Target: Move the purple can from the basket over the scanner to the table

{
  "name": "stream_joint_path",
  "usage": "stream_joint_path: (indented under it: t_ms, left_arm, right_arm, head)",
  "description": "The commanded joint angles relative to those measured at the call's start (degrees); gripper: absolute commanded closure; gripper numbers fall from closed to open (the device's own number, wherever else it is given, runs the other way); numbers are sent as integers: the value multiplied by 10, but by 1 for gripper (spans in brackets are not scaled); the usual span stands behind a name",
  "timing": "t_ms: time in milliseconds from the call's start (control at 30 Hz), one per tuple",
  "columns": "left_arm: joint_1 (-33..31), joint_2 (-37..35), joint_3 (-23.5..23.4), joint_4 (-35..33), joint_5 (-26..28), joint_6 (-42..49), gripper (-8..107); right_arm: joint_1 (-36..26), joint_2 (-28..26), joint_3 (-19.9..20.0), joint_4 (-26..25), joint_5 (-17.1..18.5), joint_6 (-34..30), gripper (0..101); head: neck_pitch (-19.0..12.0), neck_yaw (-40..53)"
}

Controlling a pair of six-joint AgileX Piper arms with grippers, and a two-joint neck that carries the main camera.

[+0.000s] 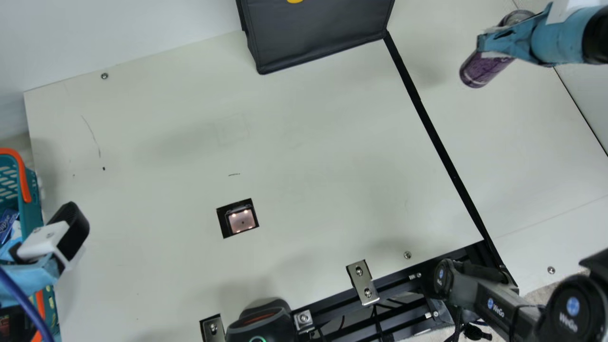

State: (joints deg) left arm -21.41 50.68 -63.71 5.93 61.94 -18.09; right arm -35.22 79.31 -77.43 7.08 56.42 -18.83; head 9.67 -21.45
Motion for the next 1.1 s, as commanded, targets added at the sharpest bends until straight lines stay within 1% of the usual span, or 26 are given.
stream_joint_path:
  t_ms: [0,200,500,767,933,1067]
  left_arm:
    - [0,0,0,0,0,0,9]
    - [0,0,0,0,0,0,9]
    - [0,0,0,0,0,0,9]
    - [0,0,0,0,0,0,9]
    - [0,0,0,0,0,0,9]
    - [0,0,0,0,0,0,9]
  right_arm:
    - [-12,28,-19,1,-5,-12,101]
    - [-26,106,-84,4,-12,-34,101]
    - [-31,233,-208,9,-3,-48,101]
    - [-33,330,-317,14,28,-46,101]
    - [-35,378,-373,17,50,-43,101]
    - [-37,410,-410,18,65,-41,101]
  head:
    - [-17,-1]
    - [-17,-1]
    - [-17,-1]
    - [-17,-1]
    - [-17,-1]
    - [-17,-1]
